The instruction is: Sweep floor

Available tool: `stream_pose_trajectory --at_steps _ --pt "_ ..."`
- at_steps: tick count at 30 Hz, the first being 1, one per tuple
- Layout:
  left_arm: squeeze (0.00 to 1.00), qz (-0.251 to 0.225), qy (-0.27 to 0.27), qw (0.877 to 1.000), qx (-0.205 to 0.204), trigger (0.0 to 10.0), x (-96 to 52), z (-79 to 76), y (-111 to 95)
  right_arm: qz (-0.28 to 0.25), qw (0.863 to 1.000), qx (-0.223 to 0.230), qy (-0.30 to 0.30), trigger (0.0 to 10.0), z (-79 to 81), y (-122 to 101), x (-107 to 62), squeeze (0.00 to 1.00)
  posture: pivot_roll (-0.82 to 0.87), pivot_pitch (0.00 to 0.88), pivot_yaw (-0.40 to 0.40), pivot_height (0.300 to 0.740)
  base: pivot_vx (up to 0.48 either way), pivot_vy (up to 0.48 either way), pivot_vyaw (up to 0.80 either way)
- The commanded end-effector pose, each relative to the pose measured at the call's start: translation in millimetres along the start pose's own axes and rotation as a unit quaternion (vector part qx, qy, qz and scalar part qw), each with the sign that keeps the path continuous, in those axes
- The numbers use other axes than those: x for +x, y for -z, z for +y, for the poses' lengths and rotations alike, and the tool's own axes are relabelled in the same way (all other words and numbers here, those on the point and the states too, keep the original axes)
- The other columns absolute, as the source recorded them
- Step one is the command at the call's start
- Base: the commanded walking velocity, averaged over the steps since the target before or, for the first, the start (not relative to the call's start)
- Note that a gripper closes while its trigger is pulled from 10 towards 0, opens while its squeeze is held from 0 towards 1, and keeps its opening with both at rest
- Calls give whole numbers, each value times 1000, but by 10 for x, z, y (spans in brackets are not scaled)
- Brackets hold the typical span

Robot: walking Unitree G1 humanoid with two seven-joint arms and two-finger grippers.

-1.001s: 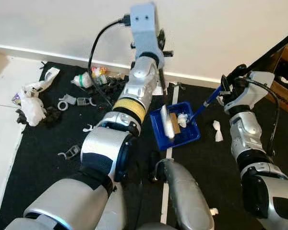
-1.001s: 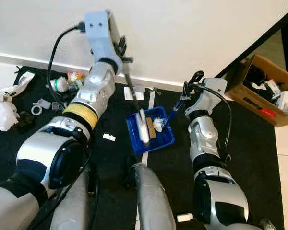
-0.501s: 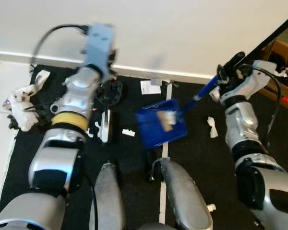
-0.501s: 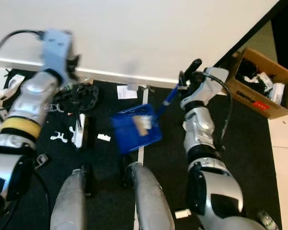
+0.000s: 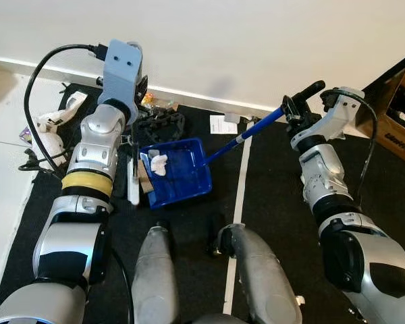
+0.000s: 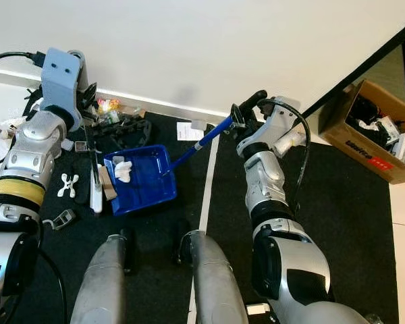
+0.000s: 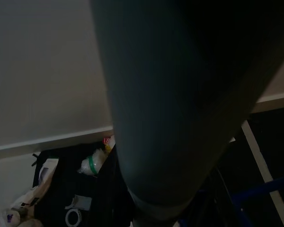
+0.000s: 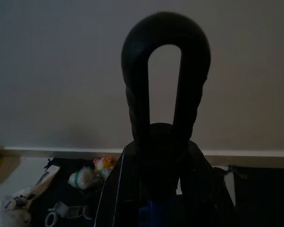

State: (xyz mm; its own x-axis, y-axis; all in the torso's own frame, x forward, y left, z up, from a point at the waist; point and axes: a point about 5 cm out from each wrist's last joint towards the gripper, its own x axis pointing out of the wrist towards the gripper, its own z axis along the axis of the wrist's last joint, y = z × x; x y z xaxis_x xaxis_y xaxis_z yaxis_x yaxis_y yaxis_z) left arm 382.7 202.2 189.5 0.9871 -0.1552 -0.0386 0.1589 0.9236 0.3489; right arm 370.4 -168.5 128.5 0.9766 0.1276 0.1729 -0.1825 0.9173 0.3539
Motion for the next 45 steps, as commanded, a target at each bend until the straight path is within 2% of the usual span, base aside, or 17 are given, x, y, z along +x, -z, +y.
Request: stream_pose_trajectory --at_steps 1,16,21,30,31,32,33,34,37,38,39,40,41,42,43,44,45 --pt "0 -2 -1 1000 19 10000 -37 14 27 -9 1000 -6 3 0 -81 -58 -15 0 29 316 -73 740 0 0 0" --pt "0 9 5 999 38 10000 -130 12 117 3 991 -128 32 0 -230 -25 -136 0 61 368 -55 740 0 0 0" --pt "0 10 10 999 41 10000 -135 -37 169 13 989 -142 37 0 -246 21 -170 0 68 387 -51 740 0 0 0" --pt "0 -35 21 998 51 10000 -10 -364 212 35 989 -127 66 0 -198 217 -245 0 64 490 -61 740 0 0 0" --pt "0 -38 35 997 49 10000 31 -518 213 36 990 -124 63 0 -159 248 -250 0 49 499 -63 740 0 0 0" --pt "0 -38 35 997 49 10000 31 -518 213 36 990 -124 63 0 -159 248 -250 0 49 499 -63 740 0 0 0" --pt "0 -34 58 997 32 10000 73 -723 214 36 990 -123 61 0 -123 275 -255 0 28 507 -65 740 0 0 0" --pt "0 -34 58 997 32 10000 73 -723 214 36 990 -123 61 0 -123 275 -255 0 28 507 -65 740 0 0 0" --pt "0 -57 141 983 -100 10000 162 -1428 -63 34 989 -125 70 0 -125 299 -285 0 6 493 -66 740 0 0 0" --pt "0 -57 141 983 -100 10000 162 -1428 -63 34 989 -125 70 0 -125 299 -285 0 6 493 -66 740 0 0 0" --pt "0 -81 169 971 -148 10000 178 -1632 -265 35 989 -127 73 0 -155 300 -302 0 6 489 -68 740 0 0 0" --pt "0 -81 169 971 -148 10000 178 -1632 -265 35 989 -127 73 0 -155 300 -302 0 6 489 -68 740 0 0 0" --pt "0 -104 191 959 -182 10000 183 -1795 -463 38 988 -129 75 0 -184 301 -319 0 8 489 -69 740 0 0 0" --pt "0 -104 191 959 -182 10000 183 -1795 -463 38 988 -129 75 0 -184 301 -319 0 8 489 -69 740 0 0 0" --pt "0 -135 218 942 -217 10000 172 -1970 -729 40 987 -132 77 0 -217 299 -337 0 10 484 -71 740 0 0 0" --pt "0 -135 218 942 -217 10000 172 -1970 -729 40 987 -132 77 0 -217 299 -337 0 10 484 -71 740 0 0 0" --pt "0 -160 237 928 -238 10000 152 -2091 -930 42 987 -134 78 0 -239 298 -349 0 11 473 -72 740 0 0 0"
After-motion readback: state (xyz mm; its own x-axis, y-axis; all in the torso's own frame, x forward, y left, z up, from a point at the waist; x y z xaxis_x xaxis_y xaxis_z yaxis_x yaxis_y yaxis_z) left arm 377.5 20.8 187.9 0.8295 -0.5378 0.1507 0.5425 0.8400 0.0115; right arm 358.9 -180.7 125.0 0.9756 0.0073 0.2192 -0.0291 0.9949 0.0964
